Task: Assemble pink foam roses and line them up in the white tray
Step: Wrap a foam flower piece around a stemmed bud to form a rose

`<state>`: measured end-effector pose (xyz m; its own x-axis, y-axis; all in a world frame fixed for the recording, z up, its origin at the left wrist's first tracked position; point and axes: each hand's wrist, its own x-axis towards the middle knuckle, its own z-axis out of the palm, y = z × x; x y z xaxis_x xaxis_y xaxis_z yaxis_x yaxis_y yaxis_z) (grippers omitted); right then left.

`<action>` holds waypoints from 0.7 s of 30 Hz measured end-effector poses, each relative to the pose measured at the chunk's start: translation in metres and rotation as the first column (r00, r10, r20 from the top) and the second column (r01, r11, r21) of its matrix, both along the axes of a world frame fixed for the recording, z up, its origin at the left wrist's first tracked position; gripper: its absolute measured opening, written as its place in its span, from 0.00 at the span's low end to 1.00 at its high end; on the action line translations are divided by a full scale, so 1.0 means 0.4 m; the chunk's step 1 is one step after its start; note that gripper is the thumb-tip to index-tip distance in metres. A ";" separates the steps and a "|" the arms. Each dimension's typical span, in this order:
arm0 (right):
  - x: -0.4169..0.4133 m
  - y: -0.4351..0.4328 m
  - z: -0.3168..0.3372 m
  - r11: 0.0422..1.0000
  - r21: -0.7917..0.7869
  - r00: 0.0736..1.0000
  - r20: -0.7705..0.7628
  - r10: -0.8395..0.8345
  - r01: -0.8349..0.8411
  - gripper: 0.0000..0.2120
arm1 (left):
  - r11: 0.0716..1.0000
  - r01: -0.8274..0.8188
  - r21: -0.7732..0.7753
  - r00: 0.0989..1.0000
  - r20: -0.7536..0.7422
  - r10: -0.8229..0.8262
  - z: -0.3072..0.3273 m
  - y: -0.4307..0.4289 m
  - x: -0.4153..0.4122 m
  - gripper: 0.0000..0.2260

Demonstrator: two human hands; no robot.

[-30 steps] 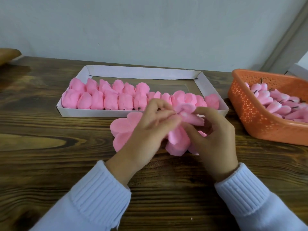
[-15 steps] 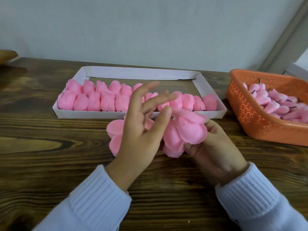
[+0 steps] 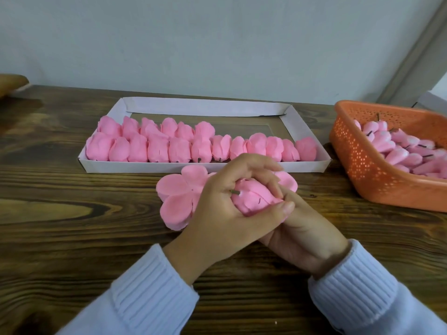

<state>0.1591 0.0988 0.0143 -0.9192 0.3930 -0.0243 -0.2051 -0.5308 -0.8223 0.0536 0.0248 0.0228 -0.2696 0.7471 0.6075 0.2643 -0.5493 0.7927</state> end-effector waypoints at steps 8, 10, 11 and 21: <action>0.001 0.006 0.009 1.000 -0.022 1.000 -0.019 -0.014 0.014 0.21 | 0.984 -0.178 -0.016 0.980 0.092 0.179 -0.013 0.006 -0.008 0.14; 0.004 0.016 0.013 0.996 -0.016 0.996 -0.007 -0.088 0.088 0.21 | 0.972 -0.234 -0.021 0.967 0.098 0.235 -0.016 0.008 -0.014 0.14; 0.006 0.022 0.016 0.991 -0.009 0.991 0.001 -0.137 0.137 0.21 | 0.962 -0.273 -0.015 0.959 0.077 0.274 -0.016 0.009 -0.018 0.13; 0.018 0.024 0.000 0.445 0.694 0.804 -0.347 -0.483 0.567 0.08 | 0.920 -0.380 -0.094 0.915 -0.186 0.358 -0.044 0.021 -0.031 0.21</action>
